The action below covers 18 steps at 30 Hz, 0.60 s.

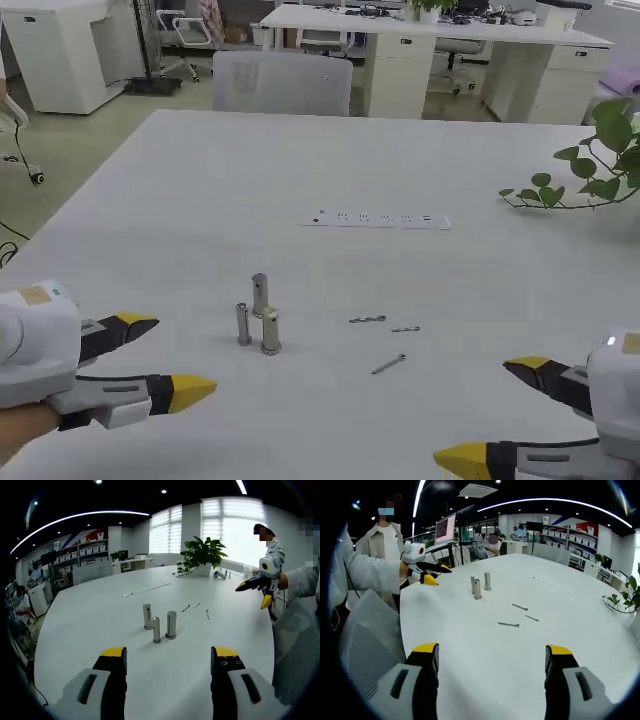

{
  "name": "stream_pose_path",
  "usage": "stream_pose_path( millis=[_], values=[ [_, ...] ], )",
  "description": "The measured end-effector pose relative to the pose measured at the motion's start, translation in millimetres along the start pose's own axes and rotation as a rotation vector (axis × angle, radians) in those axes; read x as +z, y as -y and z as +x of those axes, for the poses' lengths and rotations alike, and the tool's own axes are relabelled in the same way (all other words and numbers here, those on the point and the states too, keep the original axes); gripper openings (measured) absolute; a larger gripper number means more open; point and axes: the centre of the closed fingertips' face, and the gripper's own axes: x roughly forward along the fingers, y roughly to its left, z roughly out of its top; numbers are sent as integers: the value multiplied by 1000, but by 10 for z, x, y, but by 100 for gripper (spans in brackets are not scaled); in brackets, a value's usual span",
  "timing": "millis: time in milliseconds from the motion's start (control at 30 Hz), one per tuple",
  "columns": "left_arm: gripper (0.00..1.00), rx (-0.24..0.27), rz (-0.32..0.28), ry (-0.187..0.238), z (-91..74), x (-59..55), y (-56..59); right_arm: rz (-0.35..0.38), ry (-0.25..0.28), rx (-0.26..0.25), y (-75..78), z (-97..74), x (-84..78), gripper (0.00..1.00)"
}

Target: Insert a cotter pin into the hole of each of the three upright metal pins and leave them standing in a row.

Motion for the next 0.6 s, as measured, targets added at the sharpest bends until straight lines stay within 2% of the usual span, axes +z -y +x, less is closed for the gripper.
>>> stream_pose_path(
  millis=[100, 333, 600],
  values=[
    [60, -2, 5, 7, 68, 14, -27, -1, 0, -2, 7, 4, 17, 90],
    [49, -10, 8, -1, 237, -37, -120, -1, -7, -6, 10, 21, 29, 90],
    [46, -24, 28, 0, 387, -64, -174, 1, -21, -8, 10, 42, 13, 90]
  ],
)
